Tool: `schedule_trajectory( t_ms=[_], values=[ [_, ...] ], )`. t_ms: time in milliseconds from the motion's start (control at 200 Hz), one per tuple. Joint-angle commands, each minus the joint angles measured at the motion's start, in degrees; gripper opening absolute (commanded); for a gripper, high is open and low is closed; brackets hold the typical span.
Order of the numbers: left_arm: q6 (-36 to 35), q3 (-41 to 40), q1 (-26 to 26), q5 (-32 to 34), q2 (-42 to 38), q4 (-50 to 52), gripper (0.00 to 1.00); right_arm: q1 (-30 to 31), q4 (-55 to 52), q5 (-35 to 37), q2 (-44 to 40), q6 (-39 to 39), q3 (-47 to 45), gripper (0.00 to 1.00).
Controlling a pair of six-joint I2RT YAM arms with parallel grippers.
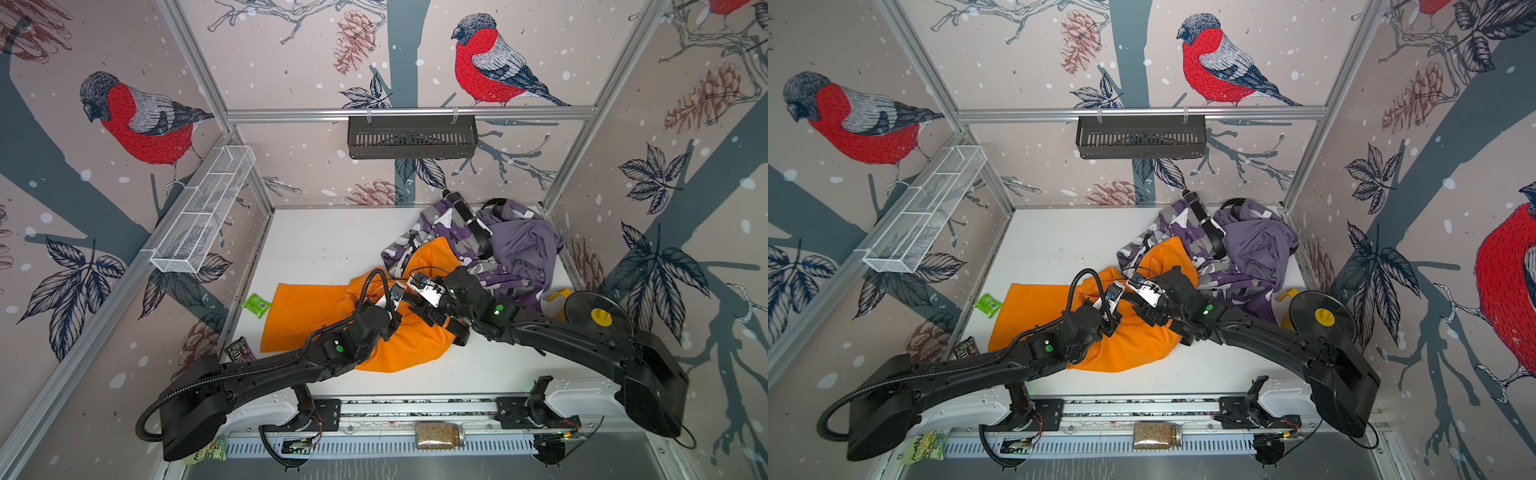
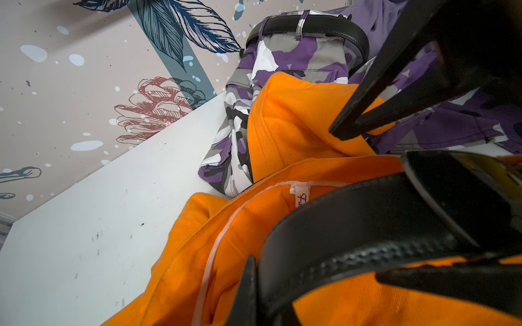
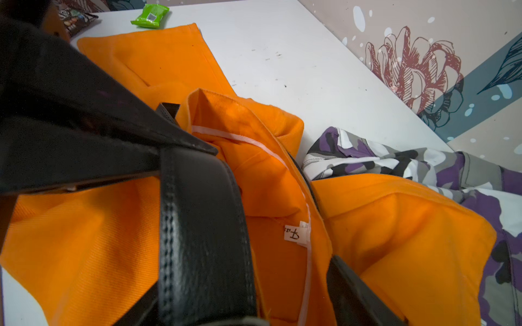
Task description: Remove the belt from the trousers
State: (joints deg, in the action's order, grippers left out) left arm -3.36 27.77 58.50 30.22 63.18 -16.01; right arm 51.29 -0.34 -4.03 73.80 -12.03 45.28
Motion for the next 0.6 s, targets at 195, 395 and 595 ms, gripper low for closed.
schedule_trajectory(
  t_ms=[195, 395, 595],
  values=[
    [1.08, 0.16, 0.0, 1.16, 0.19, 0.1, 0.0, 0.58, -2.54, 3.67, -1.16, -1.66, 0.95, 0.75],
    [1.49, 0.18, 0.0, 1.56, 1.02, 0.71, 0.0, 1.1, -3.31, 4.52, -1.47, -1.57, 1.68, 0.54],
    [2.56, -0.84, -0.05, 3.6, 0.23, 0.58, 0.0, 0.4, -4.55, 1.57, -2.48, -0.85, 1.39, 0.21]
  ],
)
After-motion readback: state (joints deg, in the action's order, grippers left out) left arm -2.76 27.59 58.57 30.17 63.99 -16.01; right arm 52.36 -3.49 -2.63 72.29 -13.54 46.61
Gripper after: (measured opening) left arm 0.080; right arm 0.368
